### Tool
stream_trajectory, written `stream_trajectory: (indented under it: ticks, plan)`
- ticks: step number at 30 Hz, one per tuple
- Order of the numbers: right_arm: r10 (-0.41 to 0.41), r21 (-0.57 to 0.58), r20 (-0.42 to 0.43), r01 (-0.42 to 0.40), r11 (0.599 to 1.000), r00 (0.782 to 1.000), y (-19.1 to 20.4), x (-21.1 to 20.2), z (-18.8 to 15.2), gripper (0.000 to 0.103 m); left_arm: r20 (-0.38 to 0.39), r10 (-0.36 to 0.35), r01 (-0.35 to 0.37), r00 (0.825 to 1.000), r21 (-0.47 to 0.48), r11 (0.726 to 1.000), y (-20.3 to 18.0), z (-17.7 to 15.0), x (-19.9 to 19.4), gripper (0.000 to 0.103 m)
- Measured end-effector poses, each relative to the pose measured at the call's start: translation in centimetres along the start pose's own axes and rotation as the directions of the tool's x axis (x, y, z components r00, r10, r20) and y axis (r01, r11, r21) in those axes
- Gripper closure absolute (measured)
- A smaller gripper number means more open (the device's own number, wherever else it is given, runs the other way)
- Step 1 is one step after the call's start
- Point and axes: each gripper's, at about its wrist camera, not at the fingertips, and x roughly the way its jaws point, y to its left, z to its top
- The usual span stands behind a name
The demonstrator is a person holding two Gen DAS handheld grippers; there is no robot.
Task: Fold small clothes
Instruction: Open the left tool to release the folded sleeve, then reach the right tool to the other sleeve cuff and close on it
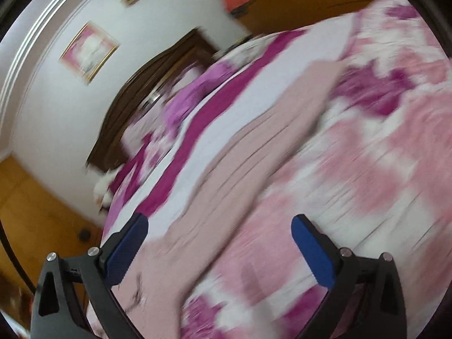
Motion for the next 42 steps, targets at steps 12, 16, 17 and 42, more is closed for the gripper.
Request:
stream_trajectory:
  ticks: [12,16,17,42]
  plan:
    - [-0.066,-0.041,0.099,0.07,0.997,0.993,-6.0,1.6,6.2,0.0,-0.127,-0.046,0.05,0.991,0.03,0.998,-2.6,0.3,1.6,0.092]
    - [-0.092,-0.027,0.087,0.094,0.995,0.992,-6.4,3.6,7.7,0.0,-0.1,-0.105,0.11,0.989,0.041,0.993,-3.0,0.4,0.5,0.089]
    - [-0.095,-0.021,0.088,0.097,0.995,0.992,-6.6,3.9,8.1,0.0,-0.087,-0.105,0.109,0.991,0.045,0.993,-3.1,0.4,0.3,0.088]
    - [-0.091,-0.05,0.069,0.094,0.994,0.993,-8.3,10.5,13.1,0.0,0.069,0.0,-0.013,0.998,0.199,0.98,-4.5,0.8,-1.1,0.076]
